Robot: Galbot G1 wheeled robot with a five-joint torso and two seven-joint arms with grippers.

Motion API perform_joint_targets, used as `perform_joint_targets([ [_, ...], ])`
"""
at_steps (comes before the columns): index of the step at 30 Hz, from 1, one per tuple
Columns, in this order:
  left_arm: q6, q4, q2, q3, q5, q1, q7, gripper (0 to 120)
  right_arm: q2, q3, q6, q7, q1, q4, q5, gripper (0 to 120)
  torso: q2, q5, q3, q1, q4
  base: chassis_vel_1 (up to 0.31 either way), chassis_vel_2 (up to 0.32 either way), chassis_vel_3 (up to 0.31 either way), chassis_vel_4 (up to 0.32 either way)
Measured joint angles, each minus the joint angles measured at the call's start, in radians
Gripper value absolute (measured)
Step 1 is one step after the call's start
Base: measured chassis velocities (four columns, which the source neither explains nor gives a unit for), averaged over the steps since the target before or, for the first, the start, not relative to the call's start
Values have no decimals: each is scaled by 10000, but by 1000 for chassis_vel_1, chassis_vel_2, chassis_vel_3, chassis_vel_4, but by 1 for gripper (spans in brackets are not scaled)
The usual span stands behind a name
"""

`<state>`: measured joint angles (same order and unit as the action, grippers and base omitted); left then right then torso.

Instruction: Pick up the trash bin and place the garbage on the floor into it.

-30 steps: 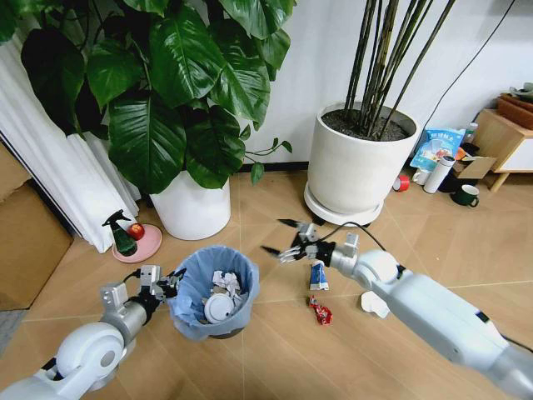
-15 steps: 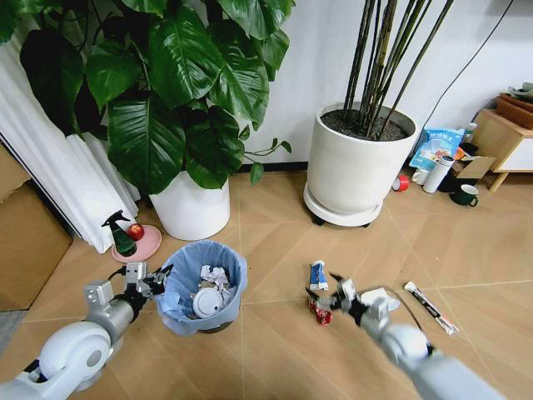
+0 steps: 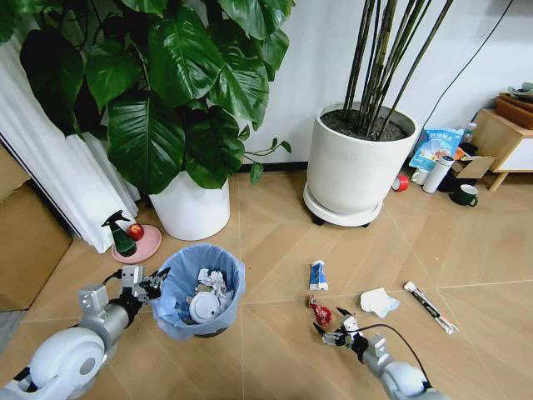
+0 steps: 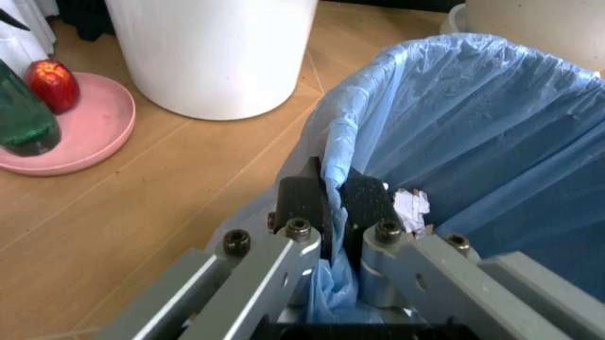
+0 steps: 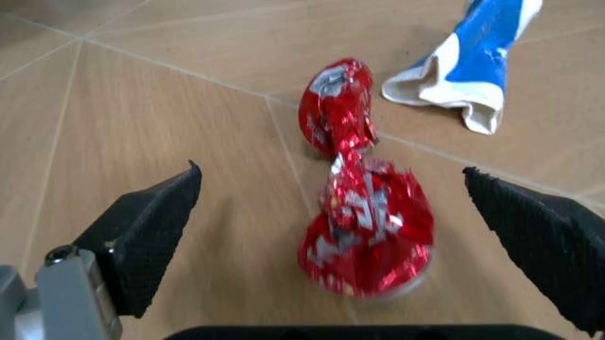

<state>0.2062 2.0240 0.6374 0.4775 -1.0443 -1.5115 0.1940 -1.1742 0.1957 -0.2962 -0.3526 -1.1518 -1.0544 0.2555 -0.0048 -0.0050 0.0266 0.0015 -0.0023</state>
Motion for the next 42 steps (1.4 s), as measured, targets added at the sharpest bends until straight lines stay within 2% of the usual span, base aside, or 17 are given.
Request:
perform_joint_targets([
  [10,-1,28,-19,43,-7,14,39,0,-661,-157,-22,-16,1050,1245,-133,100,0,2,1,0,-1,0,0,0,0],
  [15,-1,-11,-15,17,-52,92,53,0,-970,-274,-24,-41,1615,2079,-125,77,0,1,1,0,-3,0,0,0,0],
  [19,0,-33,-19,17,-64,113,53,0,-1052,-283,-23,-53,1742,2313,-120,68,0,1,1,0,-3,0,0,0,0],
  [24,-1,-75,-55,21,-106,153,50,0,-1256,-325,-37,-70,1997,2689,-134,46,0,0,0,0,-3,0,0,0,0],
  [25,-1,-75,-55,21,-106,153,50,0,-1256,-325,-37,-70,1997,2689,-134,46,0,0,0,0,-3,0,0,0,0],
  [29,-1,-71,-70,40,-122,149,42,0,-1286,-326,-34,-62,2068,2777,-122,26,0,1,0,0,-2,0,0,0,0],
  [38,-6,-60,-61,93,-112,111,27,0,-1140,-262,-15,-66,1980,2529,-10,11,0,3,0,0,-1,0,0,0,0],
  [42,-9,-44,-60,108,-106,80,23,0,-862,-219,24,-58,1740,1908,248,5,0,4,2,1,-3,0,0,0,0],
])
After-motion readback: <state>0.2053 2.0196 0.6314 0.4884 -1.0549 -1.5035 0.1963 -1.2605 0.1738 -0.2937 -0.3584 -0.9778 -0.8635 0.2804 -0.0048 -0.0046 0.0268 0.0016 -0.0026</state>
